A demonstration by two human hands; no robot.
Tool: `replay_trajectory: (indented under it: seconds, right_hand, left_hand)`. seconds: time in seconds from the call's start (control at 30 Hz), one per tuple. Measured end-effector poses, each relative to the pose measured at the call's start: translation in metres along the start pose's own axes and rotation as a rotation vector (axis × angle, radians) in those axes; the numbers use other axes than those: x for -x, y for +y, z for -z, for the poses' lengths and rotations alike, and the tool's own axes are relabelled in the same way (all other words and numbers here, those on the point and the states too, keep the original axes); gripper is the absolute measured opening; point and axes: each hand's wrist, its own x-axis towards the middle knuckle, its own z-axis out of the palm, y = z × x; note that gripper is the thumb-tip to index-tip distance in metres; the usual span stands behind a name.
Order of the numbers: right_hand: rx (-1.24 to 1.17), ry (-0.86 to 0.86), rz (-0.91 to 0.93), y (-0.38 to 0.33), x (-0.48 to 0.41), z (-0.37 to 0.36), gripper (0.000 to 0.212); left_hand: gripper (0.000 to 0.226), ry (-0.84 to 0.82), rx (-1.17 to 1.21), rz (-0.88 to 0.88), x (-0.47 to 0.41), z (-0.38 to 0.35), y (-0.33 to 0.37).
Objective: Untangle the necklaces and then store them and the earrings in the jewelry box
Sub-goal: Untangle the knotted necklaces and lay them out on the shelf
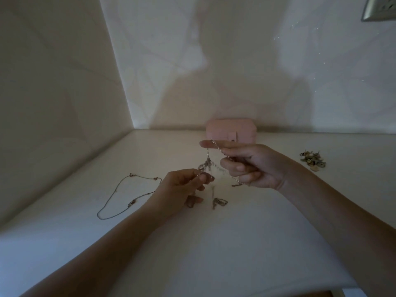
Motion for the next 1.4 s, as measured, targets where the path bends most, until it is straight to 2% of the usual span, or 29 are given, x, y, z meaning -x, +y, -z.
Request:
replay_trajectory:
  seconds: [0.2,0.3,0.43,0.57,0.6,0.67,0.8,0.9,1.07,1.13,1.23,1.4]
  right_hand:
    - [0.025,-0.055,-0.031,0.000,0.001,0.001,0.037]
    - [0.041,-0.106,-0.053,0.001,0.001,-0.003,0.039]
    - [0.052,-0.228,-0.060,0.004,0.001,-0.006,0.037]
    - [0.052,-0.231,-0.062,0.006,0.000,-0.009,0.037]
    - [0.043,-0.224,-0.052,0.006,-0.001,-0.009,0.037]
    - [0.033,-0.174,-0.023,0.006,-0.001,-0.008,0.038]
    - [0.117,0.051,0.115,0.009,-0.005,-0.008,0.036]
    - [0.308,0.167,0.226,0.013,-0.007,-0.009,0.032]
    - [0.860,0.315,0.423,0.020,-0.011,-0.017,0.022]
    - [0.933,0.369,0.463,0.021,-0.012,-0.015,0.020]
    - [1.035,0.441,0.517,0.023,-0.010,-0.014,0.017]
    - [1.161,0.516,0.623,0.026,-0.009,-0.027,0.015]
  left_hand:
    - [0.022,-0.013,0.261,-0.033,0.000,0.003,0.003]
    - [0.015,-0.057,0.269,-0.027,0.001,0.002,0.005]
    - [0.034,-0.124,0.214,-0.042,0.002,-0.001,0.004]
    - [0.009,-0.099,0.229,-0.102,0.002,-0.002,0.005]
    - [0.010,-0.075,0.223,-0.106,0.001,-0.001,0.004]
    - [0.015,-0.030,0.226,-0.102,0.001,0.001,0.003]
    - [0.019,0.064,0.201,-0.119,0.002,0.001,0.005]
    - [0.019,0.107,0.123,-0.158,0.005,-0.001,0.007]
    - [0.023,0.164,0.011,-0.194,0.007,-0.007,0.007]
    - [0.017,0.161,-0.005,-0.185,0.007,-0.009,0.006]
    - [0.023,0.171,-0.060,-0.181,0.005,-0.008,0.002]
    - [0.010,0.266,-0.094,-0.234,0.009,-0.010,0.007]
